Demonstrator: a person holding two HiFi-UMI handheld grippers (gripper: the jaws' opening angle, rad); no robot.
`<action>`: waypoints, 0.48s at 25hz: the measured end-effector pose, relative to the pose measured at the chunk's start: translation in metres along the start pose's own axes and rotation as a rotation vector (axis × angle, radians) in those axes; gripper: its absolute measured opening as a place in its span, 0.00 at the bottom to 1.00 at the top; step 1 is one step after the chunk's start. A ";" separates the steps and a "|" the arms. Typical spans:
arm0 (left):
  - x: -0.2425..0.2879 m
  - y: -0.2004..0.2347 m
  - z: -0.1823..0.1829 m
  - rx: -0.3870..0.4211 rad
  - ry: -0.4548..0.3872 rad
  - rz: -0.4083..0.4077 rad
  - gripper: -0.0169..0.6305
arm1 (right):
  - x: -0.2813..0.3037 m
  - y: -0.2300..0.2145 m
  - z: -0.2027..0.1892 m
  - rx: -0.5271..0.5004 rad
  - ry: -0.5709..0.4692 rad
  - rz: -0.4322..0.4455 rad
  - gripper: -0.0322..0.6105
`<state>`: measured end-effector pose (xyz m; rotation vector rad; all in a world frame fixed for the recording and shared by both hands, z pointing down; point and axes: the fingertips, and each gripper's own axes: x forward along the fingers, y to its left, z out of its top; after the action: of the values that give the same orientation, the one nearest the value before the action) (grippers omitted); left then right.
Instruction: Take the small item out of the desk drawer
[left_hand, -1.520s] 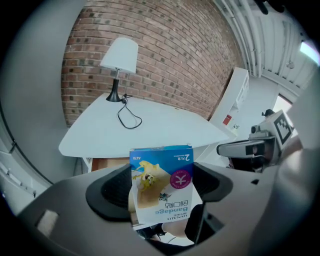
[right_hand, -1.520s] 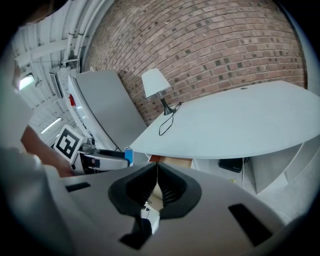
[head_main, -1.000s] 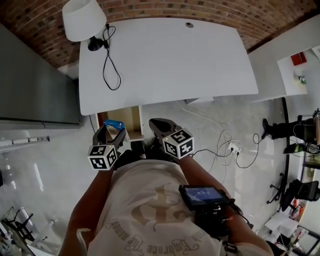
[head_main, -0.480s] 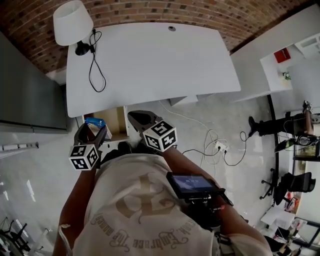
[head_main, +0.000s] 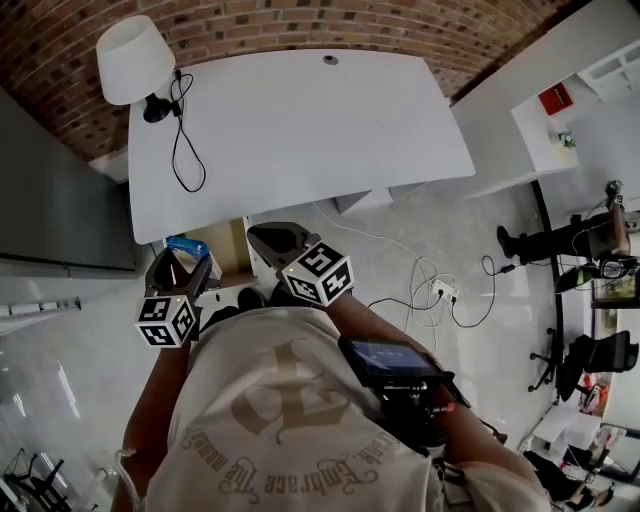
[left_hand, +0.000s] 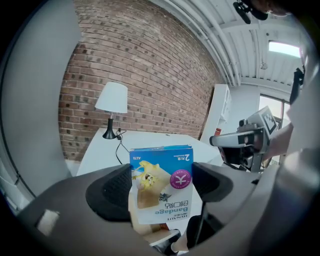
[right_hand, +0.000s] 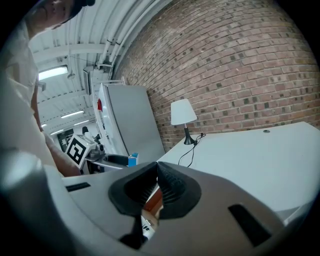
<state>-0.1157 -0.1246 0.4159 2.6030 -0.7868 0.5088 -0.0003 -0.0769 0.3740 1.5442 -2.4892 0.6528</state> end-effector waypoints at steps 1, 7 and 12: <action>0.000 -0.001 0.001 0.002 -0.002 -0.002 0.61 | -0.001 0.001 -0.002 0.001 0.000 -0.001 0.06; -0.006 -0.006 0.003 0.018 -0.006 -0.011 0.61 | -0.003 0.008 -0.006 0.007 -0.008 0.001 0.06; -0.006 -0.015 -0.005 0.024 0.006 -0.035 0.61 | -0.008 0.008 -0.013 0.011 -0.001 -0.014 0.06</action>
<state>-0.1126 -0.1081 0.4142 2.6315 -0.7359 0.5192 -0.0050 -0.0616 0.3801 1.5647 -2.4768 0.6654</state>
